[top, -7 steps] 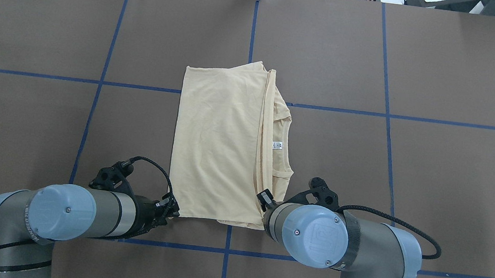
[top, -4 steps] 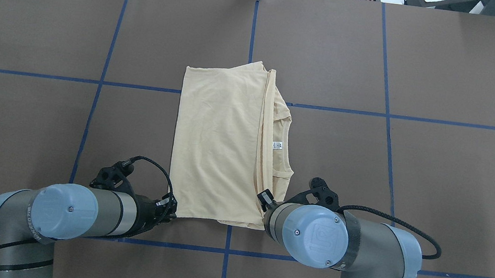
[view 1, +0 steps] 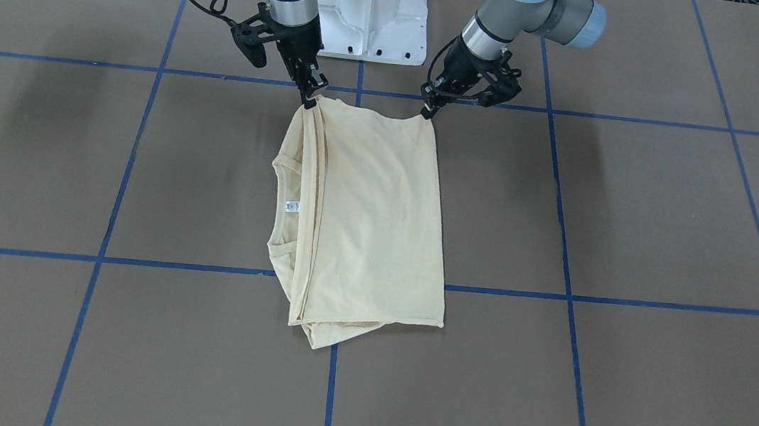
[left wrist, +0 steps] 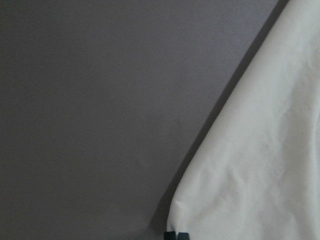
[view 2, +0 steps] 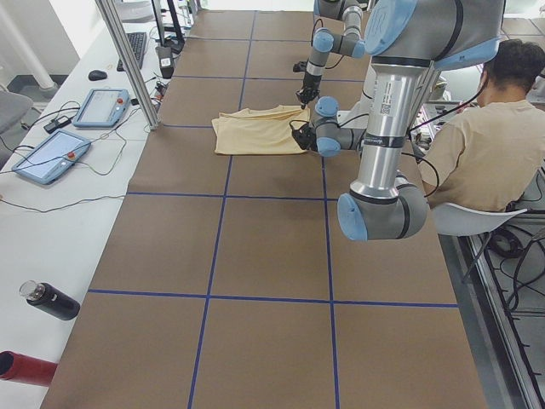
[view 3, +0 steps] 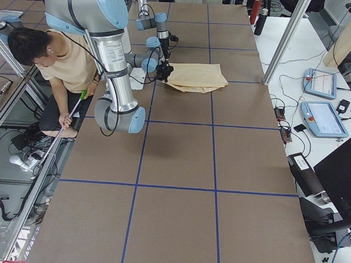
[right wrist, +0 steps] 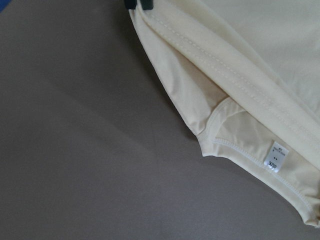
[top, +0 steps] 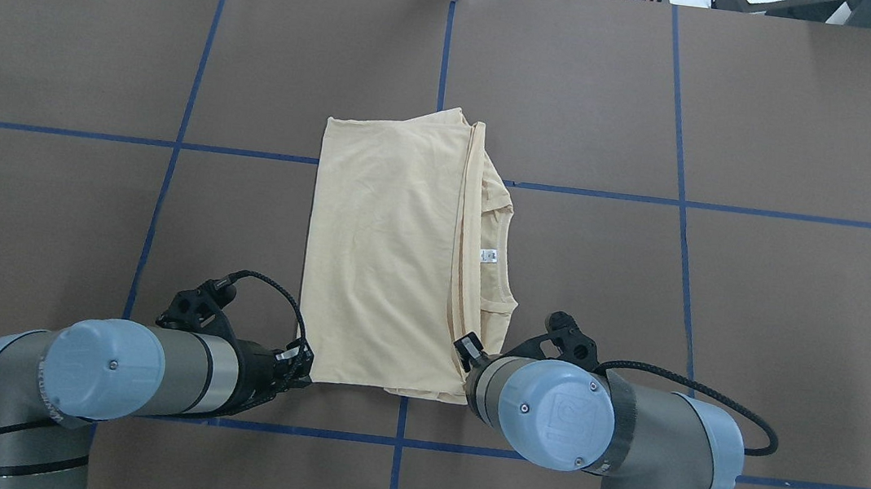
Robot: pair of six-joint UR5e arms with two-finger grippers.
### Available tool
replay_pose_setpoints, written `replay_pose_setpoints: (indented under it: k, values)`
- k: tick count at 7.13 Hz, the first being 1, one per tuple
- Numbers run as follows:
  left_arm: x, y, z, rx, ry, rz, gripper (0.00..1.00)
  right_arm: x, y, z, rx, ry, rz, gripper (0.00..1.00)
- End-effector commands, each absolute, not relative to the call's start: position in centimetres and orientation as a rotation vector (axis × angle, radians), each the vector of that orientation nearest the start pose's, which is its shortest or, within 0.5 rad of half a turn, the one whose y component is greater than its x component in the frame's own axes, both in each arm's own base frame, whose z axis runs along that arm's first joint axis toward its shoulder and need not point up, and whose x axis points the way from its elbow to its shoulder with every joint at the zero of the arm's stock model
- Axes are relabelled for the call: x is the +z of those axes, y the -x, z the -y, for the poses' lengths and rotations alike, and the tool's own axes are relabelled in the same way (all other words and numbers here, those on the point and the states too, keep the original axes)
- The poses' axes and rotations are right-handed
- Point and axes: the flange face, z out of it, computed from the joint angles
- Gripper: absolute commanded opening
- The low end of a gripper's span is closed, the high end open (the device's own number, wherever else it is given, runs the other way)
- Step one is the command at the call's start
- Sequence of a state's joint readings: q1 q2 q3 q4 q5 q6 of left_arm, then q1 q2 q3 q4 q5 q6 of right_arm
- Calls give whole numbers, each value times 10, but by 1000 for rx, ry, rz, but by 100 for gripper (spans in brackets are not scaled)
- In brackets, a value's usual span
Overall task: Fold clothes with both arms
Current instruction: 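Lower both grippers to the shirt's edge nearest the robot and grasp it, then lift the near edge with both grippers and fold it over the far half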
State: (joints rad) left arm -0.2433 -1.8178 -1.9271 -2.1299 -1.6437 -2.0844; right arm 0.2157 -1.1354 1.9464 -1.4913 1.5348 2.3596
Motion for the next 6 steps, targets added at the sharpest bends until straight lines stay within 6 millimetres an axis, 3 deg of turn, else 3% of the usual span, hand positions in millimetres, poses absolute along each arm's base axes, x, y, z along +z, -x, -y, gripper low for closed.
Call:
replay_pose_setpoints:
  k: [1, 2, 3, 4, 5, 6]
  values:
    - [263, -474, 248, -613, 233, -1199, 0, 234, 520, 246, 956, 243, 901, 0]
    - [239, -453, 240, -587, 269, -1217, 0, 204, 480, 234, 974, 265, 895, 0]
    - [223, -439, 243, -580, 286, -1230, 0, 186, 458, 234, 983, 260, 890, 0]
    - [218, -424, 275, -602, 237, -1249, 0, 187, 458, 260, 1029, 233, 885, 0]
    - [205, -401, 323, -571, 150, -1282, 0, 180, 455, 308, 1092, 192, 890, 0]
    - [204, -393, 375, -588, 136, -1272, 0, 179, 463, 352, 1096, 171, 869, 0]
